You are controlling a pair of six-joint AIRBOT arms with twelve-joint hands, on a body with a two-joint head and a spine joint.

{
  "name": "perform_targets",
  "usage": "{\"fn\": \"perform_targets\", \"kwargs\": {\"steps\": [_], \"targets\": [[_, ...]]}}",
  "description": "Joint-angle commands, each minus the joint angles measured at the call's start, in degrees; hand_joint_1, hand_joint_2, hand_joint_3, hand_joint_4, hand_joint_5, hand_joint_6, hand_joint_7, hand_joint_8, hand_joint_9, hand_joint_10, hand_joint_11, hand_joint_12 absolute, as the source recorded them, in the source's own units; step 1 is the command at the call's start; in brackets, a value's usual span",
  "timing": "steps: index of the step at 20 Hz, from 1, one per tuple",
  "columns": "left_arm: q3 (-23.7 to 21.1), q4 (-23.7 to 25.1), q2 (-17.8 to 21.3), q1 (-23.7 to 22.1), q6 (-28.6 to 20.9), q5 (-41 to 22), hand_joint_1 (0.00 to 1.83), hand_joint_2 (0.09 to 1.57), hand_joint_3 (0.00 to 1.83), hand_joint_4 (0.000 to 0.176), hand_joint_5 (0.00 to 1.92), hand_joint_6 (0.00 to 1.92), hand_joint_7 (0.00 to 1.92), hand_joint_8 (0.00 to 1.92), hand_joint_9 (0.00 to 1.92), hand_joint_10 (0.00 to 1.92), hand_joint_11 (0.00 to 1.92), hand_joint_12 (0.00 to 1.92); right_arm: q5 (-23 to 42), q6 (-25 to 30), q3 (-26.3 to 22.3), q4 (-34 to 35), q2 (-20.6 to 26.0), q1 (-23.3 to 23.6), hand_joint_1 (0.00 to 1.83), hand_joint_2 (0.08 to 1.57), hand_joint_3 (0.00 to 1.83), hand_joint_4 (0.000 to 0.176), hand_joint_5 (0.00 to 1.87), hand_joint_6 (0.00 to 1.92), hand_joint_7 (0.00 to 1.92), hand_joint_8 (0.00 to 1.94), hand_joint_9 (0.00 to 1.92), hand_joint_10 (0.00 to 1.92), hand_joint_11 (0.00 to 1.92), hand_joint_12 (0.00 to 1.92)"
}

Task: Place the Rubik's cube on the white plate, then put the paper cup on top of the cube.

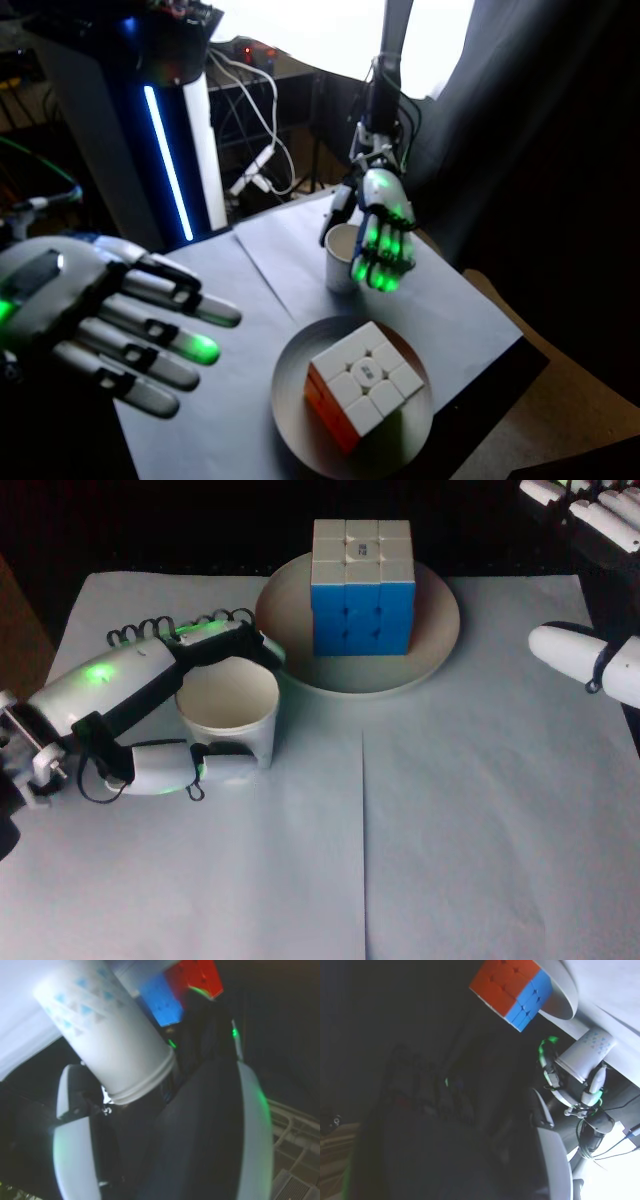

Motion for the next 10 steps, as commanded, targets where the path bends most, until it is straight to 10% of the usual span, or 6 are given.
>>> {"fn": "perform_targets", "kwargs": {"steps": [1,4,5,10], "targets": [[0.27,-0.04,-0.34,-0.27,0.45,-3.75,1.26,1.34,0.0,0.049,0.25,1.86,0.55,1.71,0.29,1.92,0.4,1.92,7.32,0.17,0.16,-0.37,-0.08,0.04,0.38,1.27,0.0,0.068,0.0,0.0,0.0,0.0,0.0,0.0,0.0,0.0],[0.08,-0.05,-0.1,-0.27,0.21,-4.8,1.25,1.36,0.01,0.058,0.24,1.92,0.51,1.76,0.41,1.92,0.54,1.92,7.32,0.18,0.16,-0.37,-0.08,-0.08,0.42,1.26,0.0,0.092,0.0,0.0,0.0,0.0,0.0,0.0,0.0,0.0],[-0.21,-0.01,0.33,-0.29,0.06,-5.7,0.99,1.42,0.05,0.035,0.44,1.85,0.44,1.84,0.43,1.92,0.56,1.92,7.32,0.18,0.16,-0.37,-0.1,-0.11,0.42,1.27,0.0,0.085,0.0,0.0,0.0,0.0,0.0,0.0,0.0,0.0],[-1.18,2.07,2.43,-2.5,-0.04,-7.1,0.97,1.44,0.02,0.036,0.43,1.87,0.43,1.84,0.37,1.92,0.49,1.92,7.32,0.18,0.17,-0.37,-0.13,-0.12,0.39,1.28,0.0,0.065,0.0,0.0,0.0,0.0,0.0,0.0,0.0,0.0]]}}
